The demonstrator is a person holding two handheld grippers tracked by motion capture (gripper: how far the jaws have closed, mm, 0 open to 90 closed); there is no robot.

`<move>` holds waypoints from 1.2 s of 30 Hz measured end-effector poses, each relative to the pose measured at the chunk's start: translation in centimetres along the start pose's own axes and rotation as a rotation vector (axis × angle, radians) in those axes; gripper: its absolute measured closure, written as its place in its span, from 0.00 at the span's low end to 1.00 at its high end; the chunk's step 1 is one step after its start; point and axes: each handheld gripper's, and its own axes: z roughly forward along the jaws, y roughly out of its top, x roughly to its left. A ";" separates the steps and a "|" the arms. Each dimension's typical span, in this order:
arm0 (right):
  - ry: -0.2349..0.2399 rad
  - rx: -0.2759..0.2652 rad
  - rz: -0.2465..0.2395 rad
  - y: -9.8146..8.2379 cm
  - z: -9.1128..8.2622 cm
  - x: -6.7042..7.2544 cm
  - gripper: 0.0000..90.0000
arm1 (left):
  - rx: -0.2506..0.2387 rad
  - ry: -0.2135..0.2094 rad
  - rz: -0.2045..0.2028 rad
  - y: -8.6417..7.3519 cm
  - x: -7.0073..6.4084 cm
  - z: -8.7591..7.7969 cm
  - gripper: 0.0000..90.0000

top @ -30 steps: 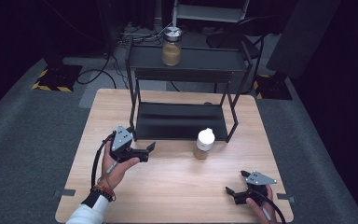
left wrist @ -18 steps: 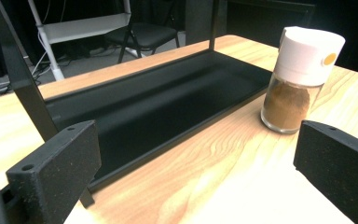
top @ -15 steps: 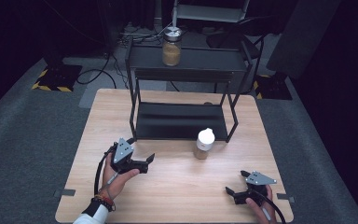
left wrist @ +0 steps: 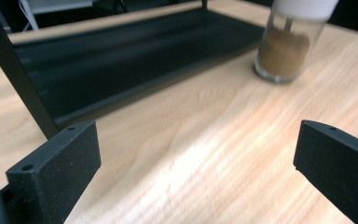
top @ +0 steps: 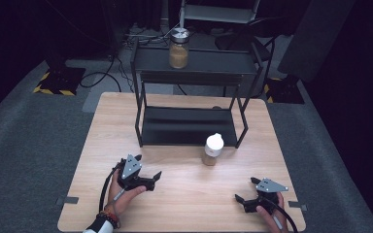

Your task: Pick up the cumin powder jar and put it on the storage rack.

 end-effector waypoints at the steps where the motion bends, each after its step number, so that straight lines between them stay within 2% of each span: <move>1: 0.000 0.000 0.000 0.0 0.0 0.0 0.00 | 0.001 -0.001 -0.003 -0.2 0.0 0.0 0.01; 3: 0.000 0.000 0.000 0.0 0.0 0.0 0.00 | 0.009 -0.005 -0.009 -0.4 -0.1 0.1 0.01; 8: 0.000 0.000 0.000 0.0 0.0 0.0 0.00 | 0.035 -0.015 0.010 -0.9 -0.4 0.3 0.01; 10: 0.000 0.000 0.000 0.0 0.0 0.0 0.00 | 0.036 -0.019 0.003 -1.2 -0.4 0.3 0.01; 19: 0.001 0.000 0.000 0.0 0.0 0.0 0.00 | 0.087 -0.019 0.035 -1.2 -0.7 0.8 0.01; 25: 0.001 0.000 0.000 0.0 0.0 0.0 0.00 | 0.111 -0.021 0.036 -1.4 -0.9 1.1 0.01; 32: 0.001 0.000 0.000 0.0 0.0 0.0 0.00 | 0.131 -0.004 0.050 -1.4 -1.4 1.3 0.01; 36: 0.001 0.000 0.000 0.0 0.0 0.0 0.00 | 0.152 0.007 0.084 -1.3 -1.9 1.5 0.01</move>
